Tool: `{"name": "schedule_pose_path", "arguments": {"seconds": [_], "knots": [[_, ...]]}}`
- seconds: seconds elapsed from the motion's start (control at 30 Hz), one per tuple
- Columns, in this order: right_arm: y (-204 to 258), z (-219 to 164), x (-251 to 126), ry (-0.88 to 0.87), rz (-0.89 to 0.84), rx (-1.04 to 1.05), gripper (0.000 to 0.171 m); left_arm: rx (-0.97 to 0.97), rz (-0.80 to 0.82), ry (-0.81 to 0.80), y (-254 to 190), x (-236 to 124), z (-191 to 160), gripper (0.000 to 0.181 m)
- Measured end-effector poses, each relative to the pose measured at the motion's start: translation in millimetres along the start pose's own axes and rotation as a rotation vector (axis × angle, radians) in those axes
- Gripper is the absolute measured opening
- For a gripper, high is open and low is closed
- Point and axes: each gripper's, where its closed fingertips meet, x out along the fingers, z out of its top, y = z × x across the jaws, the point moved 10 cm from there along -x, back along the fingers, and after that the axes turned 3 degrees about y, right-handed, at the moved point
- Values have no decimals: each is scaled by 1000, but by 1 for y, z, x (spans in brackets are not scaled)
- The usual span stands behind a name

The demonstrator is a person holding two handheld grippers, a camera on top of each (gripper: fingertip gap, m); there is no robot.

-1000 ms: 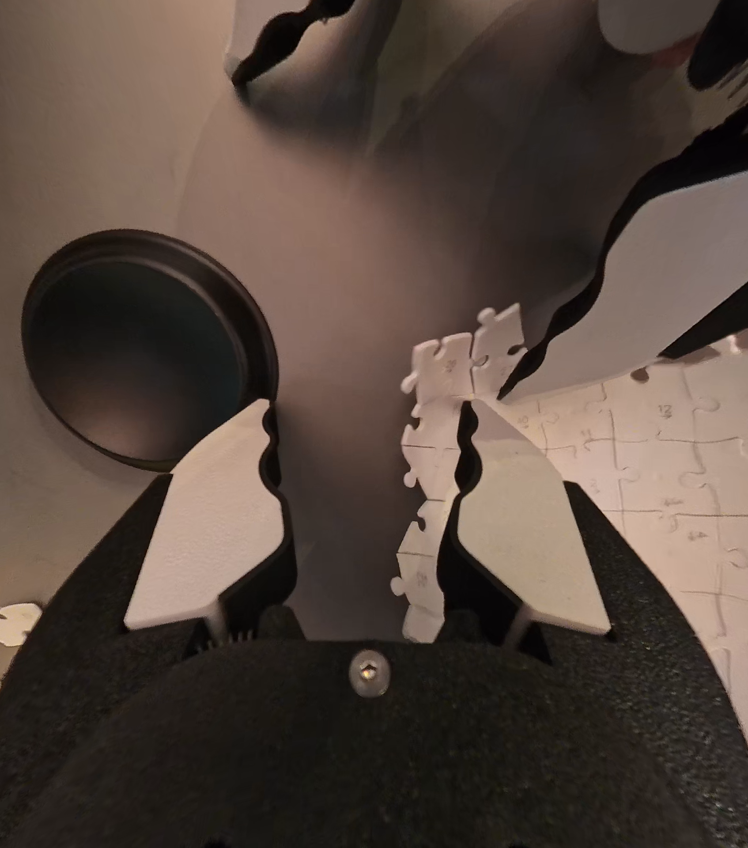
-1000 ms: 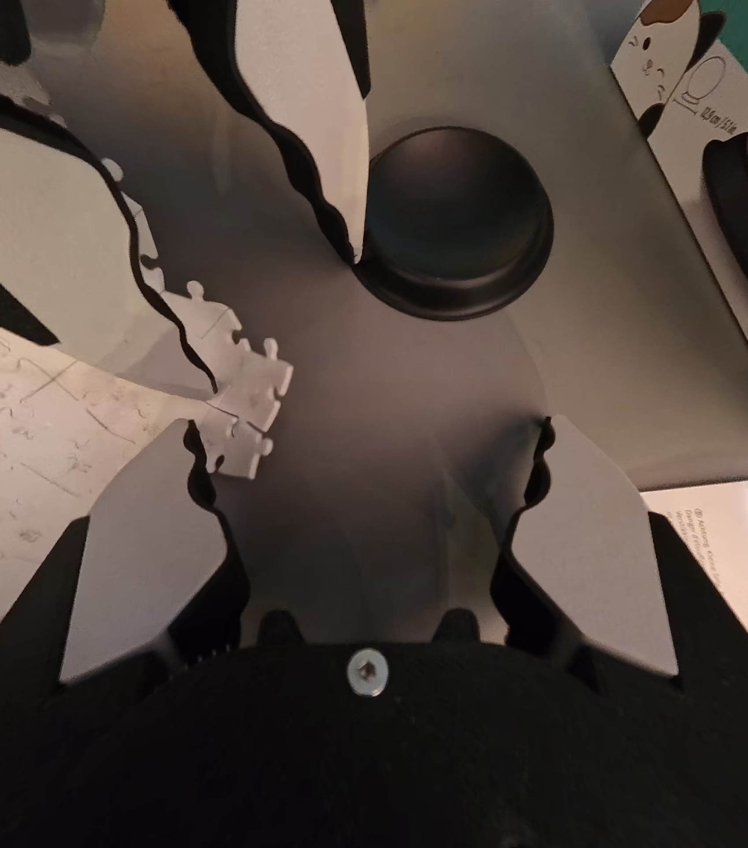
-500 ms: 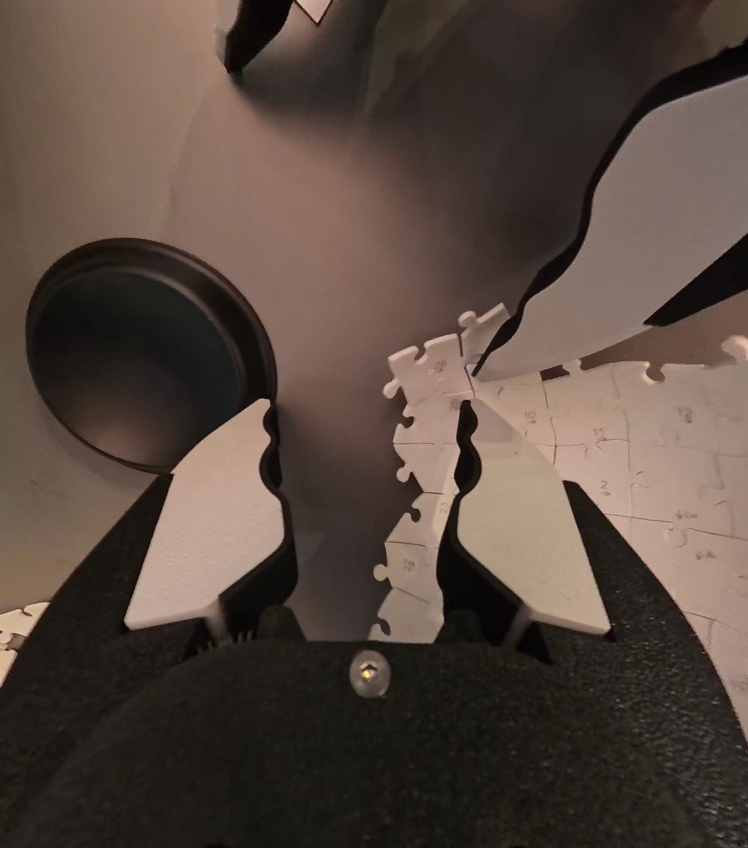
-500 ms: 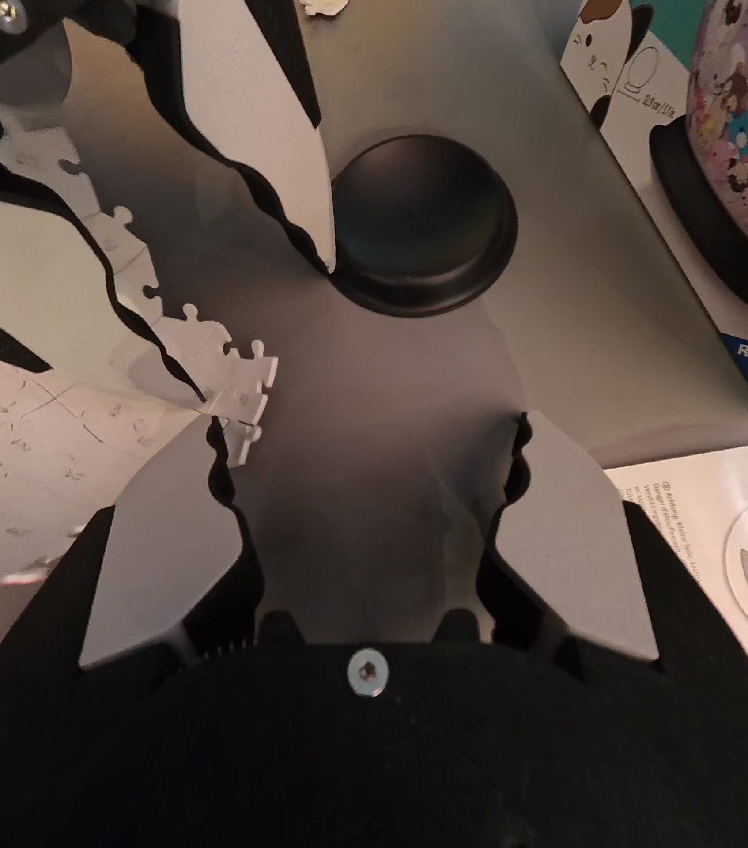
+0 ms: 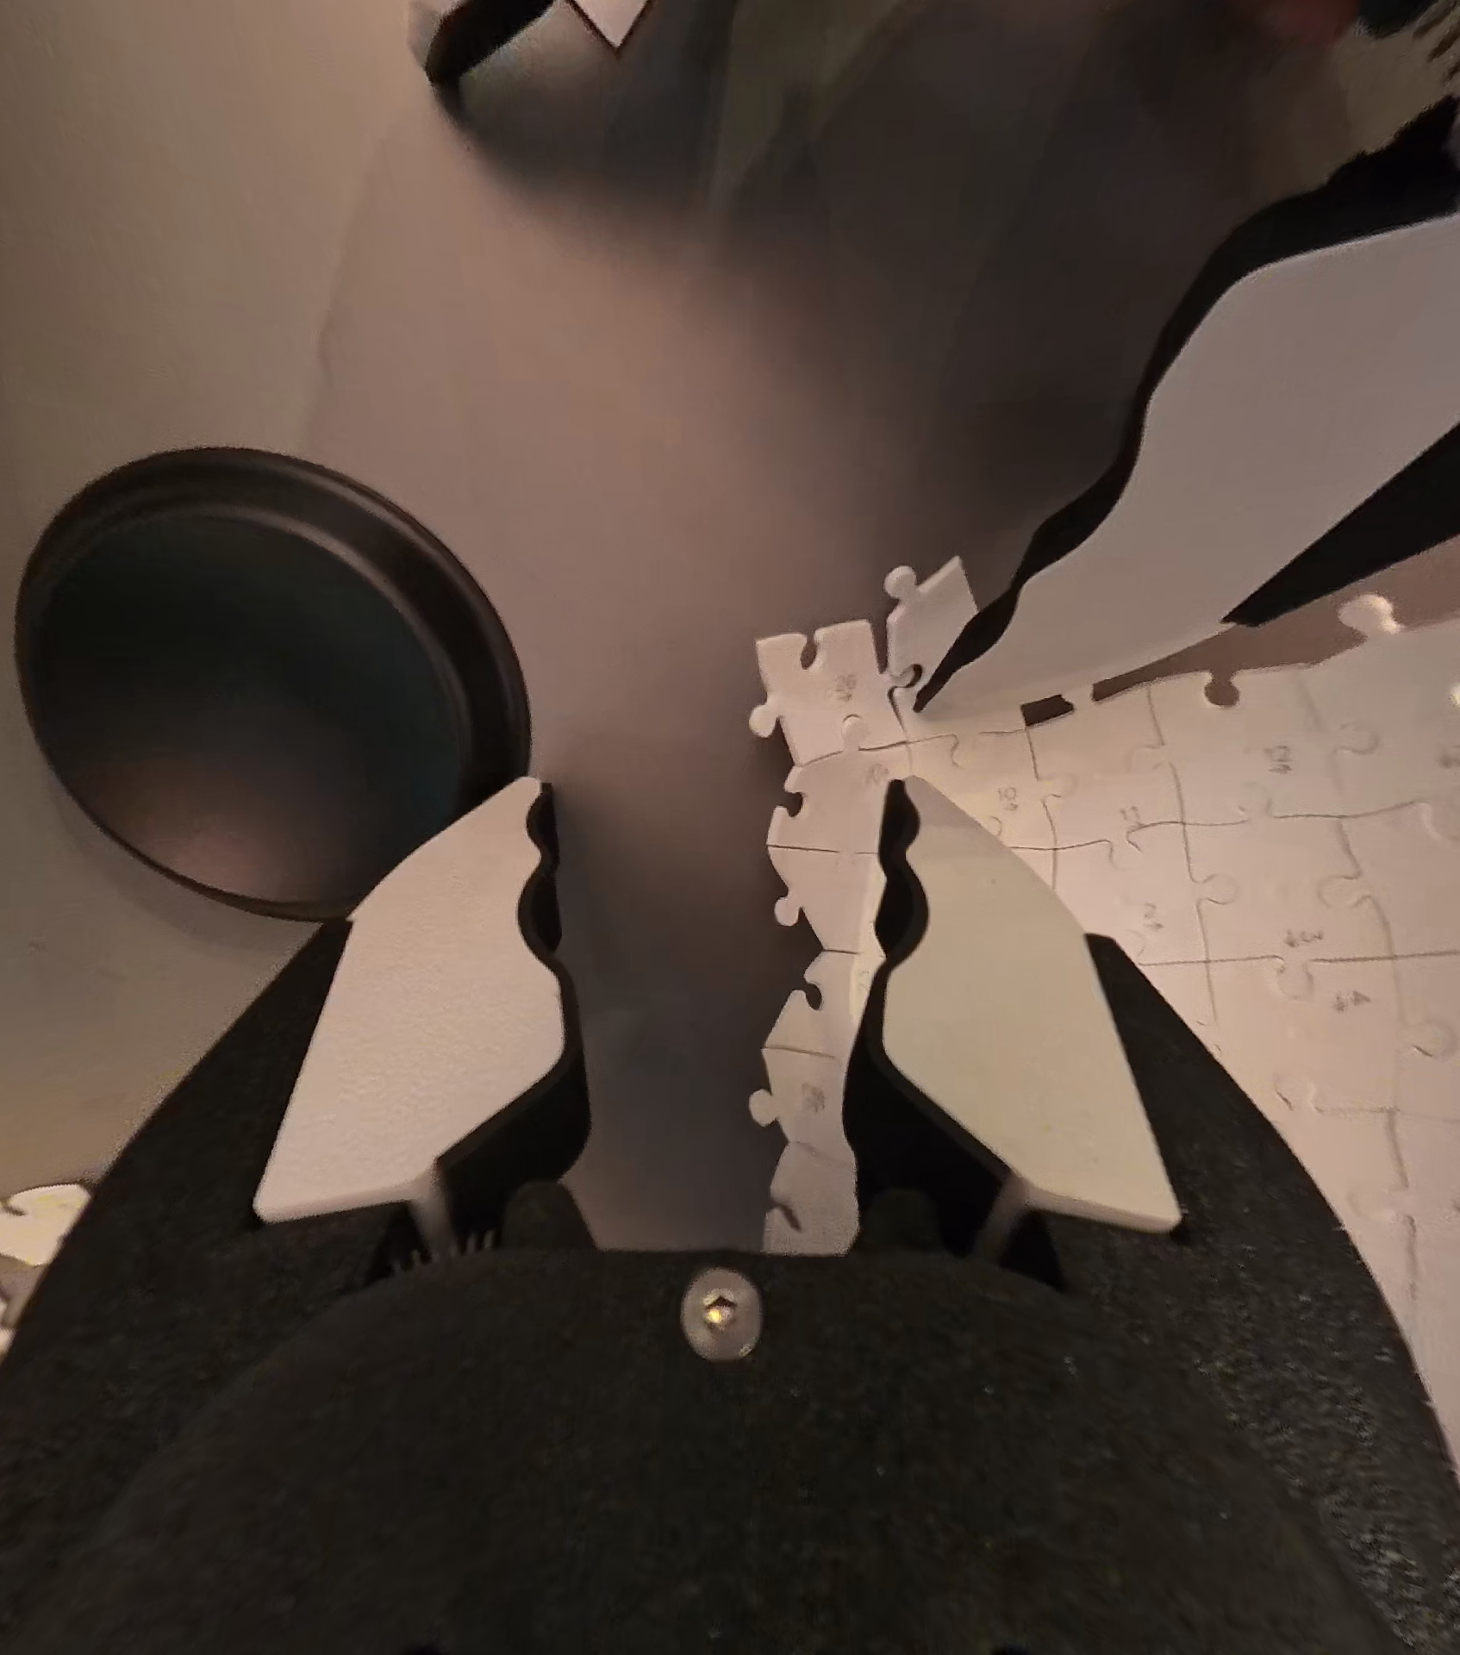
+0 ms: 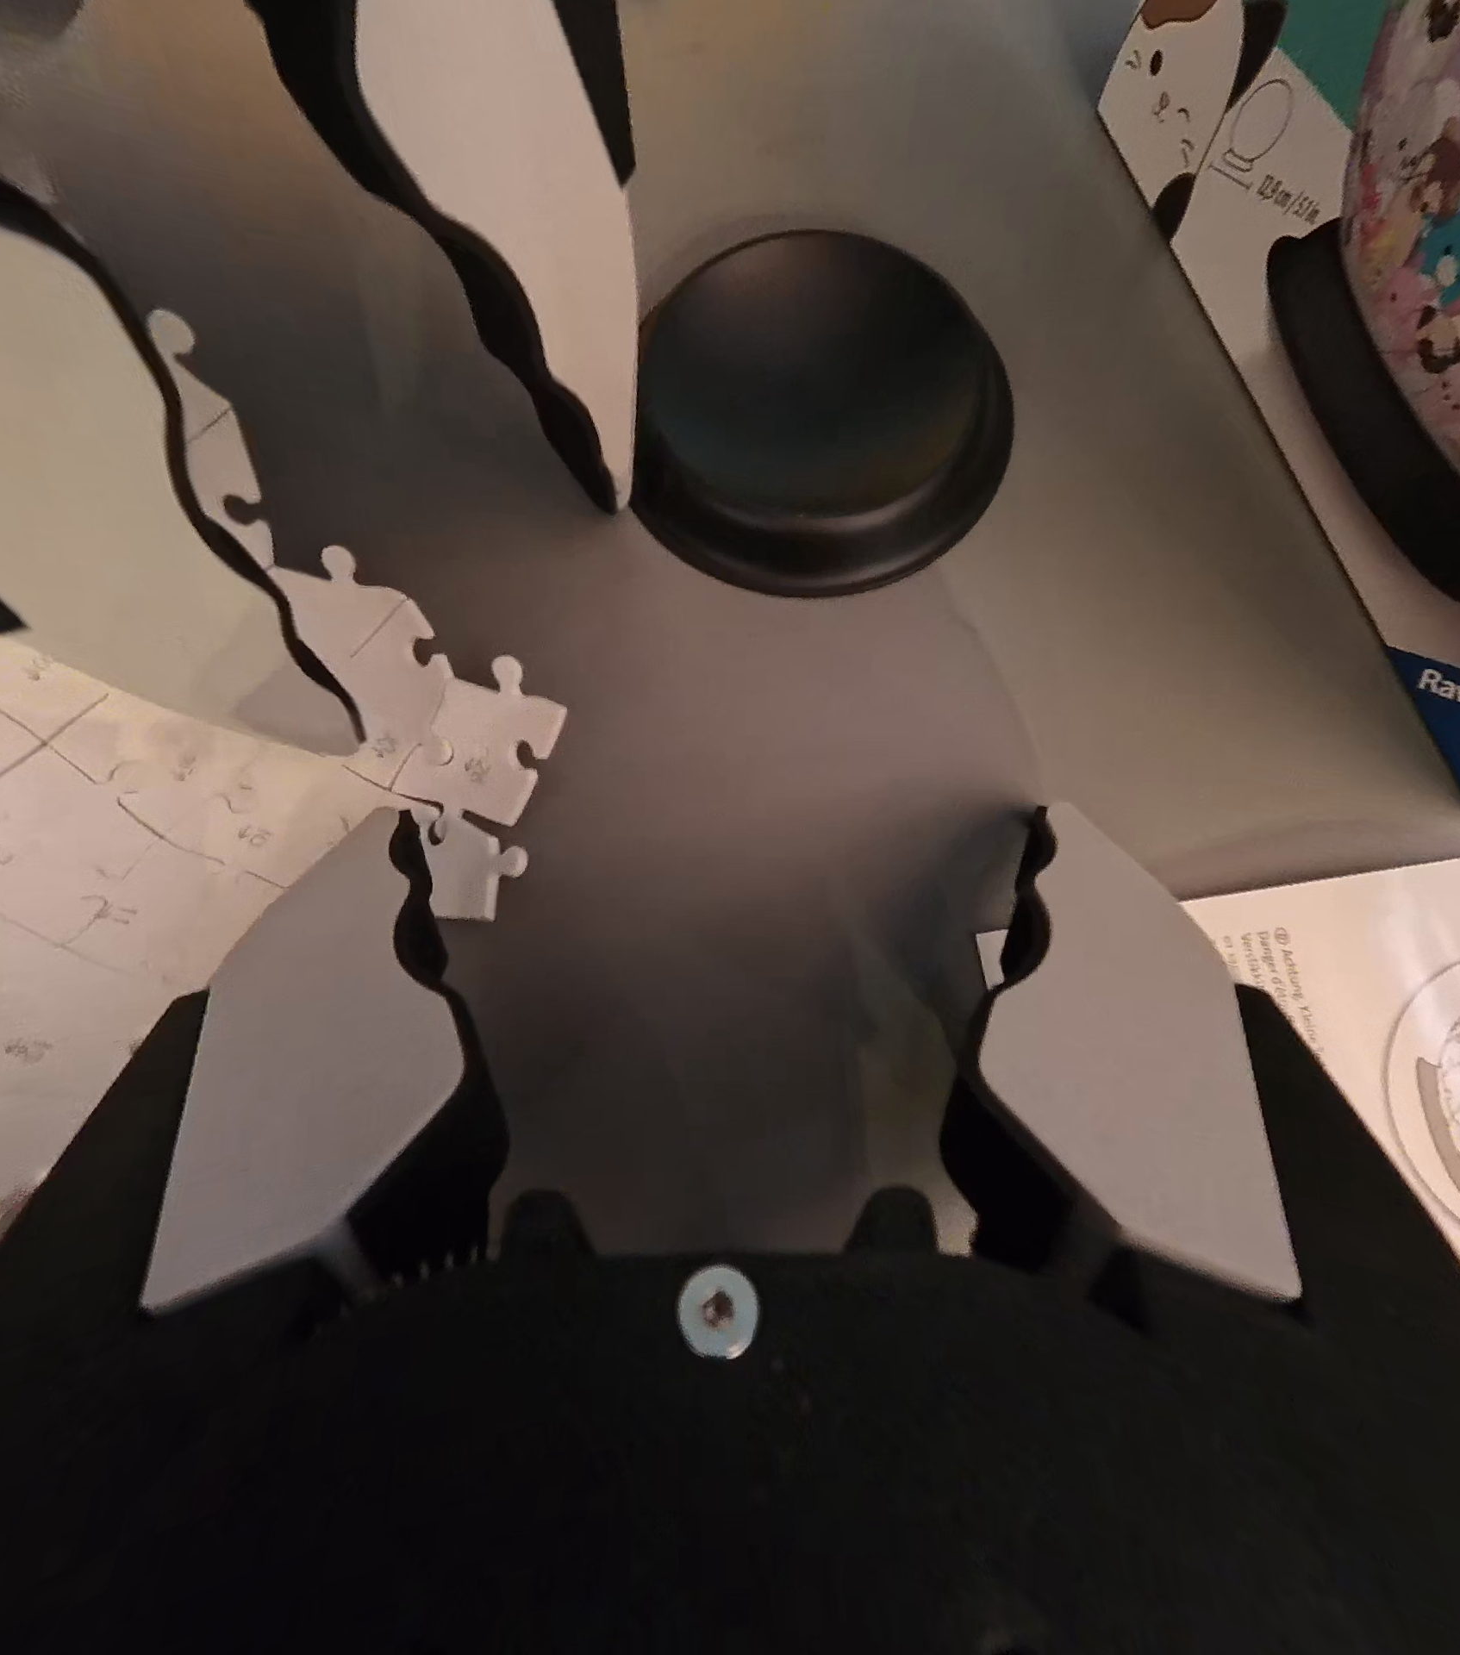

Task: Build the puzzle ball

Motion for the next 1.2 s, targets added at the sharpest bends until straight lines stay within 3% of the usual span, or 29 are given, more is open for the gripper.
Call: {"name": "schedule_pose_path", "arguments": {"seconds": [0.2,0.37,0.6,0.9,1.1,1.2], "knots": [[1,0,0,5,-6,8,124,-106,-77,-177,10,-28,-5,69],[1,0,-1,1,-10,16,124,-194,-61,-357,16,-58,-35,66],[-2,3,-6,-66,75,65,123,-190,-94,-402,23,-49,-52,61],[9,-2,-29,-117,154,118,104,-78,-223,-388,26,-26,-36,55],[23,-10,-43,-171,221,165,89,-63,-391,-503,17,-37,-45,51],[31,-10,-45,-187,244,164,74,-12,-359,-539,14,-40,-47,54]]}}
